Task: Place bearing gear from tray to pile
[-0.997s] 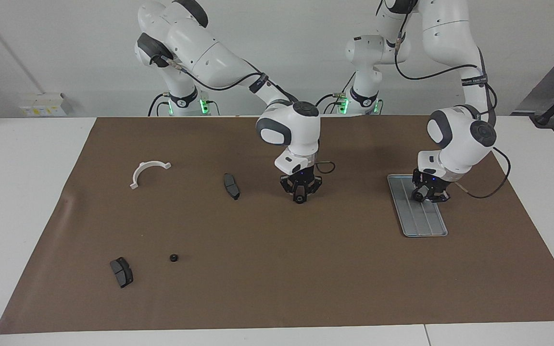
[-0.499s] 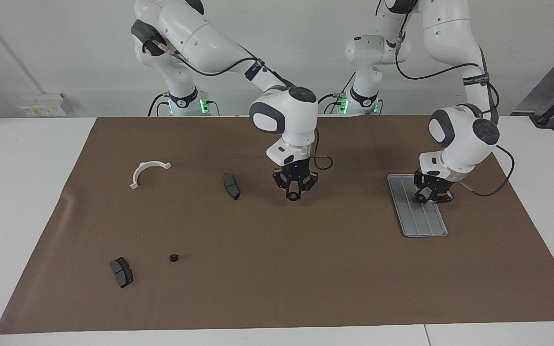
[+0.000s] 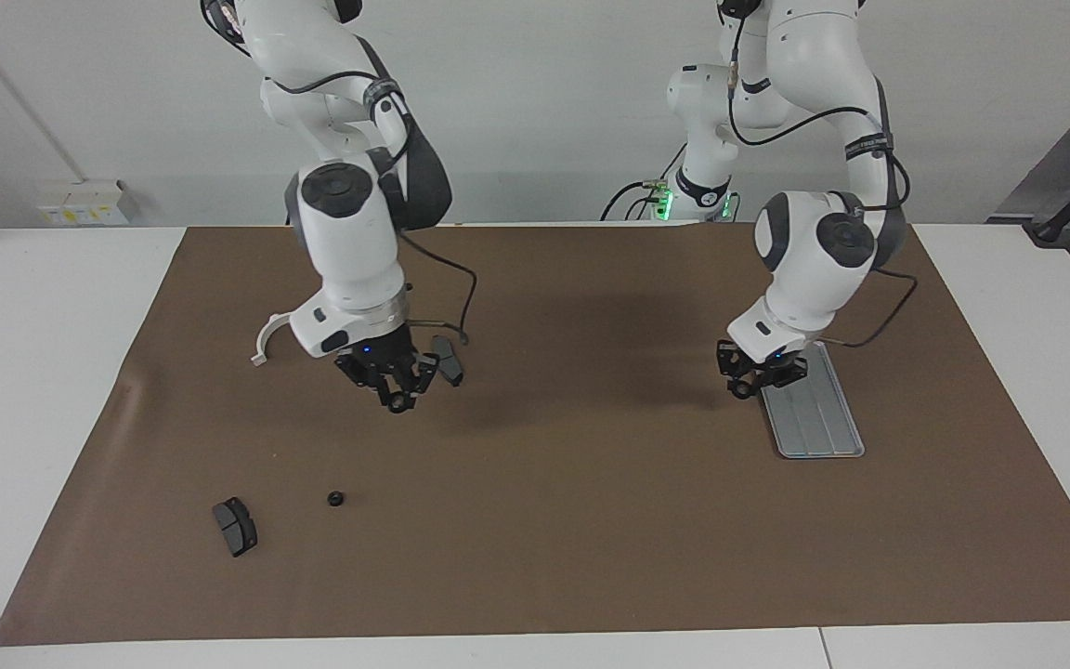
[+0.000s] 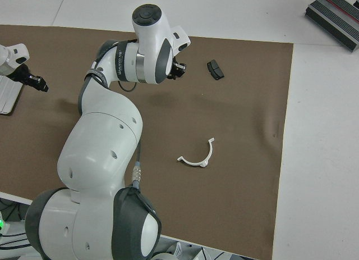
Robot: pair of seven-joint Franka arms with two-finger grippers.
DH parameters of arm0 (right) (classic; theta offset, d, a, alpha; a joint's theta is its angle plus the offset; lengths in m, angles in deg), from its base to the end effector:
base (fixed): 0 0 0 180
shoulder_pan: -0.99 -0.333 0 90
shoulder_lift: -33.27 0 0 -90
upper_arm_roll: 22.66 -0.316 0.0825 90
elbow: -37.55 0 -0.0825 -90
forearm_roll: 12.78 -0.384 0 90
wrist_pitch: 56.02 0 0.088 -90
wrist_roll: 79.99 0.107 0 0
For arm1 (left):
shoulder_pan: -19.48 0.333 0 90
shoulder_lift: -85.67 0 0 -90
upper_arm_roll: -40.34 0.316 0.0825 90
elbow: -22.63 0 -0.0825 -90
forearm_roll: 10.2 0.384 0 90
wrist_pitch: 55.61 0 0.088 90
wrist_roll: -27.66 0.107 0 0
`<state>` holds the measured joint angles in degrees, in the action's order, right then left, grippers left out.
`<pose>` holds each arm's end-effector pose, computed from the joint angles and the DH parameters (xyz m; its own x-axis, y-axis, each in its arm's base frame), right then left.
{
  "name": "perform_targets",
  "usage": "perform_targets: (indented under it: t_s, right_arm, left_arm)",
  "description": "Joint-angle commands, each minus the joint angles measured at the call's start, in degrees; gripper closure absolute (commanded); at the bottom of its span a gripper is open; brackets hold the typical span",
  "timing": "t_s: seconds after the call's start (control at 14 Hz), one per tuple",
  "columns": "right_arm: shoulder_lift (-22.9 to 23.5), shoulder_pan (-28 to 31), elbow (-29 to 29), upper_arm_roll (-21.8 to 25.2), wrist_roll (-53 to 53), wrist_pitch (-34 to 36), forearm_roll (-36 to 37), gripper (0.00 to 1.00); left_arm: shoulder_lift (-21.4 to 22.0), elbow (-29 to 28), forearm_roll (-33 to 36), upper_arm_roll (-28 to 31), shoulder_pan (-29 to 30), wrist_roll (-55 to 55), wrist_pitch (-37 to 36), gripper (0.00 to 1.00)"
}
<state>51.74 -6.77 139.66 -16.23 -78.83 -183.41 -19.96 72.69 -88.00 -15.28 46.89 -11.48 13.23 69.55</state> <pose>0.6506 0.0247 0.3877 0.9911 -0.0632 0.1175 -0.0546 -0.9957 -0.0748 0.5509 -0.2567 0.3749 0.9918 -0.1267 0.0150 -0.1273 -0.9904 0.0537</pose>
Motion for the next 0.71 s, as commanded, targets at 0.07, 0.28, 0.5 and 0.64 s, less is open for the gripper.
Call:
perform_targets:
  t_s: [0.07, 0.28, 0.5, 0.64]
  right_arm:
    - [0.0, -0.1, 6.4, 4.3, -9.2, -6.8, -4.7, 1.0]
    - [3.0, -0.1, 7.1, 5.4, -12.9, -9.7, -7.4, 0.99]
    - [3.4, -0.1, 7.8, 6.3, -15.6, -10.5, -7.4, 0.82]
    - [3.9, -0.1, 7.9, 6.4, -15.3, -11.3, -7.4, 0.42]
  left_arm:
    - [-4.7, 5.1, -3.6, 0.8, -7.2, -7.3, -0.5, 1.0]
    - [-7.9, 6.0, -3.6, 0.8, -12.6, -11.9, 3.9, 1.0]
    - [-9.1, 5.7, -3.7, 0.7, -15.0, -12.6, 6.0, 0.97]
    - [-9.3, 5.7, -3.7, 0.7, -15.3, -12.5, 6.4, 0.52]
